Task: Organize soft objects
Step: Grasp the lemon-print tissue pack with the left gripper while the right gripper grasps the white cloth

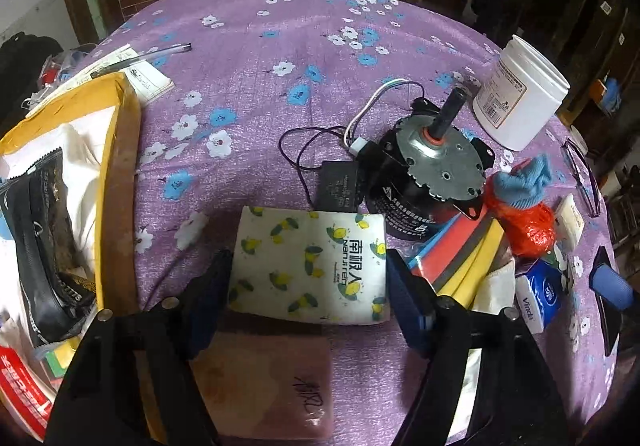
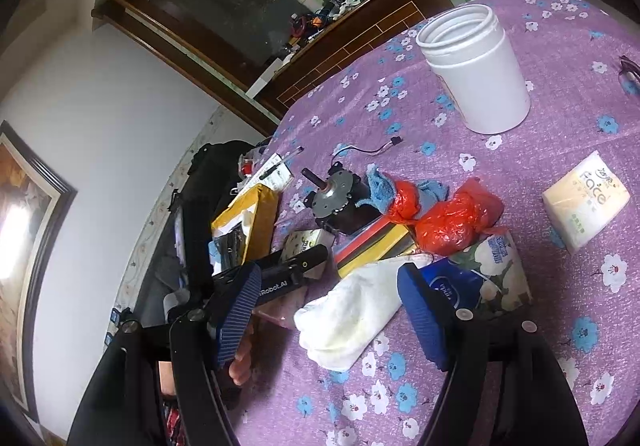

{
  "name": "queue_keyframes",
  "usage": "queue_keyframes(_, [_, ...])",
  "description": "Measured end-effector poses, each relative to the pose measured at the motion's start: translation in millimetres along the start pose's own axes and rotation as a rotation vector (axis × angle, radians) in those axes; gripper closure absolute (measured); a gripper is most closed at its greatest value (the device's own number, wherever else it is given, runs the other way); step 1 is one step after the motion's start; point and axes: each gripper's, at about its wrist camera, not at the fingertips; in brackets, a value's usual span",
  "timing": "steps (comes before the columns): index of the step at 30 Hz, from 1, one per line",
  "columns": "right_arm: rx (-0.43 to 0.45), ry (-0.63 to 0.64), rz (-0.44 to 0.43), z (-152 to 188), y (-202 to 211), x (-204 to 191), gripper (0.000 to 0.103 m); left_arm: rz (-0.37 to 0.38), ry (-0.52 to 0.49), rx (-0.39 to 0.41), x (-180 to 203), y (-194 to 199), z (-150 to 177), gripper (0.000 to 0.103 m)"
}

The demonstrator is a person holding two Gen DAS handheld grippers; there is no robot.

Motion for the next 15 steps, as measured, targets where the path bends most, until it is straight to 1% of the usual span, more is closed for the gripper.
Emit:
queue_keyframes(5, [-0.019, 0.011, 0.012, 2, -6, -2, 0.029, -0.029, -0.020, 0.091, 5, 15, 11, 0.032])
queue_keyframes(7, [-0.022, 0.023, 0.018, 3, -8, -4, 0.029, -0.033, -0.034, 0.131, 7, 29, 20, 0.032])
queue_keyframes(10, [-0.045, 0.055, 0.045, 5, -16, -9, 0.026, -0.031, -0.055, 0.198, 11, 53, 32, 0.032])
queue_keyframes(13, [-0.077, 0.092, 0.076, 10, -28, -15, 0.026, -0.022, -0.089, 0.232, 14, 70, 47, 0.032])
queue_keyframes(15, [-0.088, 0.116, 0.084, 12, -32, -19, 0.026, -0.012, -0.116, 0.247, 16, 81, 70, 0.032])
Point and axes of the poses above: each gripper's, at about its wrist camera, not at the fingertips, and y roughly against the way its jaws point, x to its right, z to its underside, and after that the axes turned 7 degrees about -x, right-handed
